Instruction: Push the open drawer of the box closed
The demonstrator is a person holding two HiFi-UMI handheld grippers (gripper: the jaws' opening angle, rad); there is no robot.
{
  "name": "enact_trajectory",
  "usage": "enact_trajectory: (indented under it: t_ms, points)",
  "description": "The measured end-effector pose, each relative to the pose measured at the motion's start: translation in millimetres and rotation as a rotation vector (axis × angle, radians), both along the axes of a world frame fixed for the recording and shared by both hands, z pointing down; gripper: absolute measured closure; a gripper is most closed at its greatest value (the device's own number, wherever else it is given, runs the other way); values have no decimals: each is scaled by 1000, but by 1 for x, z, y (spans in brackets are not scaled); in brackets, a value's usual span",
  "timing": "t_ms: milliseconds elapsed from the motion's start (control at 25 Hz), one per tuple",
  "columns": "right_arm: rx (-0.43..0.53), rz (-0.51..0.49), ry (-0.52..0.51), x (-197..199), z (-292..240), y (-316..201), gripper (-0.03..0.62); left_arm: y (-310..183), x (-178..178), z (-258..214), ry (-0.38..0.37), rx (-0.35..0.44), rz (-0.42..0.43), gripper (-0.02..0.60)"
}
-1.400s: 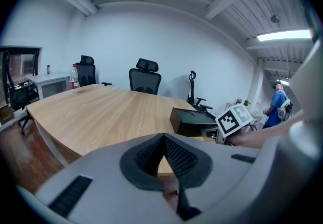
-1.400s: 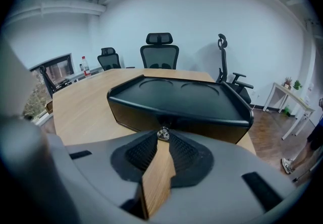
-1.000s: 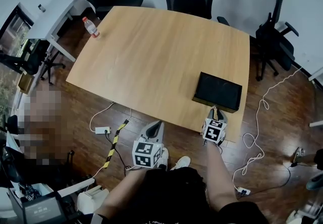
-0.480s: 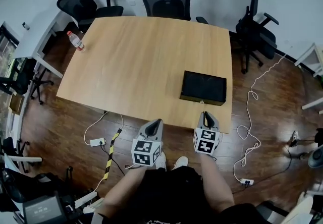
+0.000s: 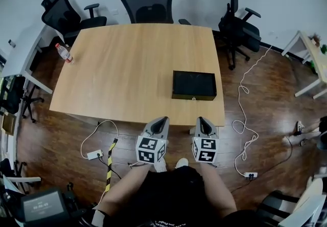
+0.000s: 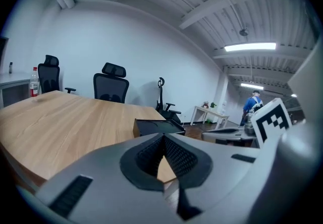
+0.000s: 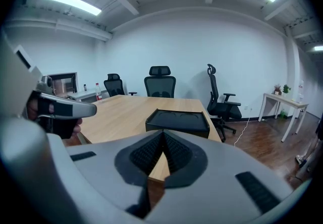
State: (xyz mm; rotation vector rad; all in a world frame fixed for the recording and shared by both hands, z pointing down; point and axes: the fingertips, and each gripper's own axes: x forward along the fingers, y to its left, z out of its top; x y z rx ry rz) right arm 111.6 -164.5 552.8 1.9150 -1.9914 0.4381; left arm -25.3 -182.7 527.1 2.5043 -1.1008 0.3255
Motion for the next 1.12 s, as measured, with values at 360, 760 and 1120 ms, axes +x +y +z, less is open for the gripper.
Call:
enact_trajectory:
  t_ms: [360, 760, 1120]
  points:
    - [19, -13, -49, -6, -13, 40, 589, 23, 26, -14, -28, 32, 74, 581]
    - [11, -129, -79, -8, -22, 110, 589, 95, 56, -14, -61, 14, 46, 581]
    - [31, -186, -71, -4, -37, 215, 589, 213, 60, -26, -65, 38, -7, 581]
